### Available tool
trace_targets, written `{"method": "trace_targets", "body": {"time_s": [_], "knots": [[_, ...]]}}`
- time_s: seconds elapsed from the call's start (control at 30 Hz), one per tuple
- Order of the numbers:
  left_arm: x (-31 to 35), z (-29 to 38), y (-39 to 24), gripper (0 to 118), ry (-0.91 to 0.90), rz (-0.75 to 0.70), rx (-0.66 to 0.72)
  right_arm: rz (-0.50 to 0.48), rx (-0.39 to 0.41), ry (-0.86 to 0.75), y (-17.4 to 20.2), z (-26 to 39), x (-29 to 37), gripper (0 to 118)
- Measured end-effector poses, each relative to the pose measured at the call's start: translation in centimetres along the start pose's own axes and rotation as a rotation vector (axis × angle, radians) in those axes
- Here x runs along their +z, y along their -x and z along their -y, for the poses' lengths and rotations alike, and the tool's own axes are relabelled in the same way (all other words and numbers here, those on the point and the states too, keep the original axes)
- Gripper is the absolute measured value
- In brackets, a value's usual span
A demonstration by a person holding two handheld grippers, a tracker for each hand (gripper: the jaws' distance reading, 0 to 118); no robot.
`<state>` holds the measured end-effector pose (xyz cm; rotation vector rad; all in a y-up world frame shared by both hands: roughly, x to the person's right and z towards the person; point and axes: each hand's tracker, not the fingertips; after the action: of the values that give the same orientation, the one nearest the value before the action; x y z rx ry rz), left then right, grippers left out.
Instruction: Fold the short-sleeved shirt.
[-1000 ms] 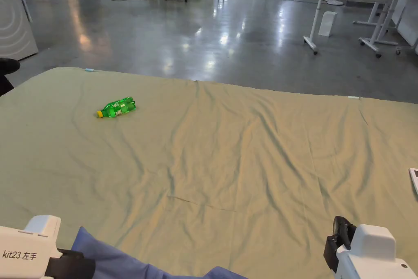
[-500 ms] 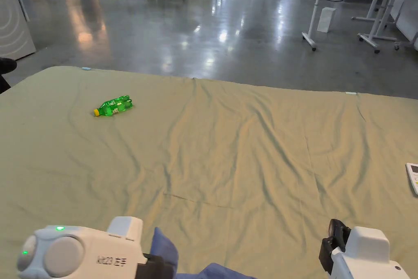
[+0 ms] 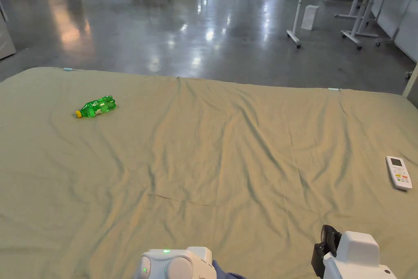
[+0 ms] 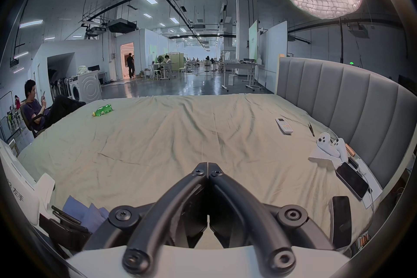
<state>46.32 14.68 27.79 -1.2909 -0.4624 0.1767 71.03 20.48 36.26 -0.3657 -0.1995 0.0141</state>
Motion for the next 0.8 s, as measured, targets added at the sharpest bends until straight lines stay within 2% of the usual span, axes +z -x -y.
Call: {"method": "trace_targets", "body": {"time_s": [0.07,0.1,0.17,0.27,0.37,0.43,0.47,0.5,0.53,0.7,0.8], "knots": [[0.3,-0.1,0.3,44,-0.004,0.042,0.015,0.005,0.000,0.006,-0.1,0.0,0.4,0],[0.8,-0.2,0.3,58,-0.015,0.069,0.016,0.007,-0.002,0.008,-0.2,0.1,0.5,0],[2.2,-0.1,-0.1,73,-0.028,0.083,-0.008,0.010,-0.005,0.011,-0.4,0.1,0.4,0],[4.5,-0.2,-0.4,75,-0.091,0.088,-0.045,0.013,-0.009,0.011,-0.6,0.1,0.4,0],[6.1,-0.6,0.1,74,-0.182,0.145,0.033,0.013,-0.011,0.008,-0.5,-0.2,0.7,0],[6.6,-0.3,-0.3,62,-0.247,0.143,0.060,0.017,-0.025,0.019,-0.6,-0.1,0.6,0],[6.4,-0.2,-0.5,48,-0.222,0.126,0.036,0.012,-0.032,0.028,-0.6,0.0,0.6,0],[5.7,-0.2,-0.8,25,-0.174,0.080,-0.012,0.013,-0.029,0.024,-0.6,0.0,0.6,0],[4.8,0.1,-0.9,19,-0.140,0.043,-0.036,0.012,-0.030,0.025,-0.6,0.0,0.6,0],[1.0,1.3,-0.9,18,-0.089,0.012,0.029,0.012,-0.022,0.023,-0.7,-0.1,0.7,0],[-0.1,1.9,-1.5,18,-0.081,0.051,0.033,0.013,-0.016,0.026,-0.8,0.0,0.7,0]]}}
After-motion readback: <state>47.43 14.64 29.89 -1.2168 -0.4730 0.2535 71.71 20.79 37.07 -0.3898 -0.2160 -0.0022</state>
